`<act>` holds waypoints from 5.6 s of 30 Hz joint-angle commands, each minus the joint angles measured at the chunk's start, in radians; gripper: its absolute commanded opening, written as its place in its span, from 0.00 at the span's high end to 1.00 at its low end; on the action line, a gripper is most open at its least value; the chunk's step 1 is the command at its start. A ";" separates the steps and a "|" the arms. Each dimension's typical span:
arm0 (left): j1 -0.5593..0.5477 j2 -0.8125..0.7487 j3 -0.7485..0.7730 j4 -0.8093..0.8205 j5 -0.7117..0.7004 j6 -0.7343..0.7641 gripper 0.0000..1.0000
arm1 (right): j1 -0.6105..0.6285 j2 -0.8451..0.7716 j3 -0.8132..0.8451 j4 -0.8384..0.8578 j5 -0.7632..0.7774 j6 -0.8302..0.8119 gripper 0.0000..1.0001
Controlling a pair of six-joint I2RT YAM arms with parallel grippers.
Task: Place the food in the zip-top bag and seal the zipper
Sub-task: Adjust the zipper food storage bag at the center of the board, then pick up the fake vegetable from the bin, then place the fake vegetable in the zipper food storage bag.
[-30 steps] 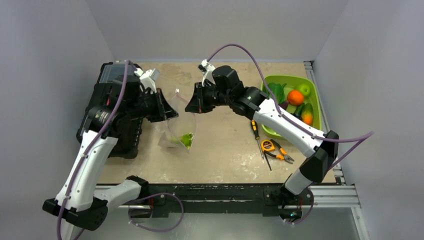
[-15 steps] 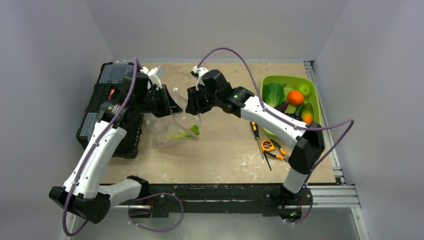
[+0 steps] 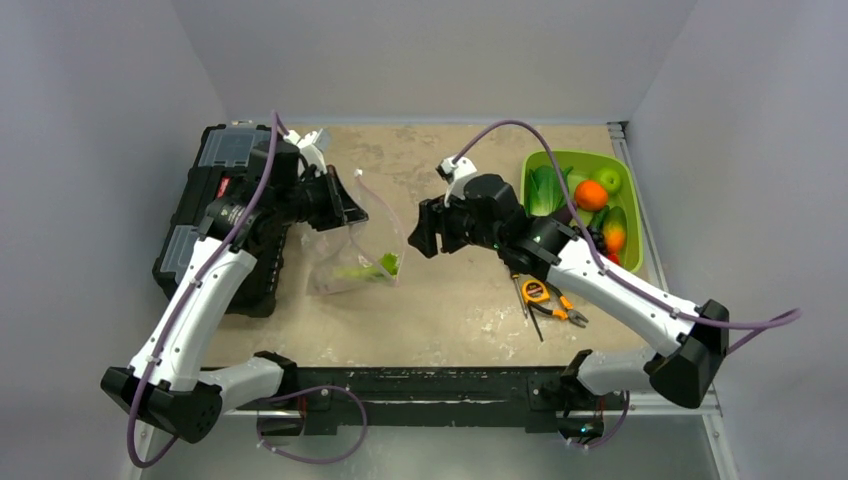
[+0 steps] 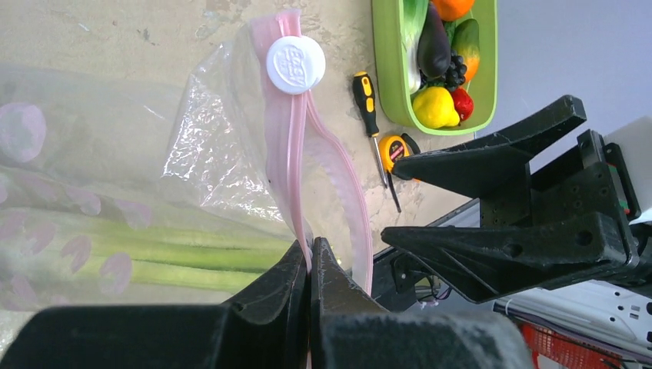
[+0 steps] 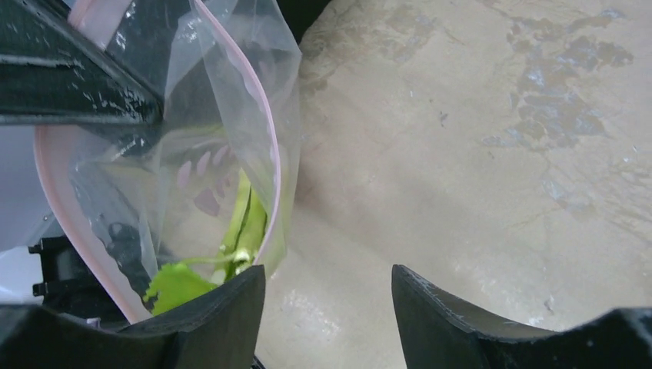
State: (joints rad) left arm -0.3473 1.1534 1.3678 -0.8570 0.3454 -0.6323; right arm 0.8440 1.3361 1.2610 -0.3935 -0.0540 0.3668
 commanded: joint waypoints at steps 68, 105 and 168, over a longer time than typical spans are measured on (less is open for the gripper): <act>0.001 -0.080 -0.117 0.033 0.136 -0.015 1.00 | -0.715 0.473 0.130 0.184 0.362 -0.159 0.92; 0.001 -0.090 -0.066 0.087 0.300 -0.117 1.00 | -0.084 0.059 -0.398 2.236 -0.544 0.234 1.00; 0.002 -0.106 -0.027 0.087 0.322 -0.137 1.00 | 0.049 -0.066 -0.359 1.165 -0.486 -0.360 0.18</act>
State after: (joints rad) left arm -0.3428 1.0325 1.3151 -0.8082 0.6209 -0.7742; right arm 0.8745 1.2396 0.8261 0.7811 -0.5705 0.0559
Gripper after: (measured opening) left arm 0.003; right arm 0.893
